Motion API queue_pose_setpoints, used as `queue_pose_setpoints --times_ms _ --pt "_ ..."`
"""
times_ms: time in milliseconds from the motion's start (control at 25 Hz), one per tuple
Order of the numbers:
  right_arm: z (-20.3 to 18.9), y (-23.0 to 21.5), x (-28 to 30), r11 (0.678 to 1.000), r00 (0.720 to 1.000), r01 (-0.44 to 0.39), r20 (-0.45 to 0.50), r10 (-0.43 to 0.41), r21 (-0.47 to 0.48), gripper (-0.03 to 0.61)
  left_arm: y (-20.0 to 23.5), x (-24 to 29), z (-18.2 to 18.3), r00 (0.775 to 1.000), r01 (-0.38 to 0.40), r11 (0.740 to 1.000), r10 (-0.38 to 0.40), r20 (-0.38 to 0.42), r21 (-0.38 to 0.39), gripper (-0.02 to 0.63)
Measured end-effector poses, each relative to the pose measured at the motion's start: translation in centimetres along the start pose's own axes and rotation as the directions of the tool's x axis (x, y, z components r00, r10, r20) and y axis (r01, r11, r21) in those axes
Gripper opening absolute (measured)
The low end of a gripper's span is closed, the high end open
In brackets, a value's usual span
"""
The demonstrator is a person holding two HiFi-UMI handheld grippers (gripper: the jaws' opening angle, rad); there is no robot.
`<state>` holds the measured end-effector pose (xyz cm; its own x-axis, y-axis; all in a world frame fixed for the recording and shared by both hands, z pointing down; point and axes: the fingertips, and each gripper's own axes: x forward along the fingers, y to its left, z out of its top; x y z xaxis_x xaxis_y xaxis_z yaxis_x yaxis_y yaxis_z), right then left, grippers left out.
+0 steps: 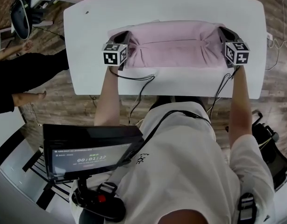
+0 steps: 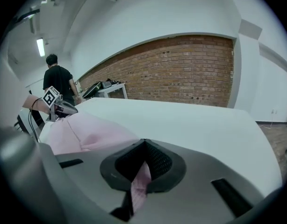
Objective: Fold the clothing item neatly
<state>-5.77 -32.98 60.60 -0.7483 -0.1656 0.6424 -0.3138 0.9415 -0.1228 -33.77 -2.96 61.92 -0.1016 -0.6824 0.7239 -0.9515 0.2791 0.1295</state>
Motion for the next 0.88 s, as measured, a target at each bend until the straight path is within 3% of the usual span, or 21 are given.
queue_pose_setpoints --times_ms 80,160,320,440,560,680,760,880 --pt "0.3 1.0 -1.5 1.000 1.000 -0.018 0.023 0.018 -0.001 0.002 -0.9 -1.6 1.0 0.999 0.007 1.000 -0.007 0.047 -0.004 0.002" --pt "-0.6 3.3 -3.4 0.997 0.997 -0.072 0.022 0.072 -0.010 0.002 -3.4 -3.8 0.9 0.993 0.087 0.996 -0.084 0.081 -0.031 0.000" --pt "-4.7 8.7 -7.7 0.988 0.988 -0.150 -0.050 0.148 -0.044 0.002 -9.6 -7.3 -3.1 0.965 0.263 0.963 -0.262 0.032 -0.050 0.000" --pt "-8.5 10.1 -9.1 0.992 0.987 -0.122 -0.105 0.119 -0.017 0.003 -10.2 -7.4 -7.7 0.974 0.221 0.975 -0.222 -0.046 -0.036 0.000" --pt "-10.9 8.4 -8.5 0.998 0.988 -0.046 -0.147 0.040 -0.037 0.002 -8.4 -6.5 -9.2 0.982 0.184 0.975 -0.186 -0.010 -0.127 0.002" --pt "-10.5 7.5 -7.7 1.000 0.990 -0.027 -0.140 0.026 -0.006 0.002 -7.5 -6.3 -8.9 0.983 0.183 0.968 -0.183 0.019 -0.172 0.002" --pt "-9.7 7.6 -7.8 1.000 0.992 -0.016 -0.126 0.012 -0.026 0.002 -7.7 -6.5 -8.5 0.984 0.180 0.971 -0.179 0.019 -0.155 0.001" --pt "-6.9 7.7 -9.5 1.000 1.000 0.012 -0.028 -0.012 -0.005 0.003 -8.4 -8.0 -7.2 0.984 0.177 0.978 -0.173 0.046 -0.111 0.001"
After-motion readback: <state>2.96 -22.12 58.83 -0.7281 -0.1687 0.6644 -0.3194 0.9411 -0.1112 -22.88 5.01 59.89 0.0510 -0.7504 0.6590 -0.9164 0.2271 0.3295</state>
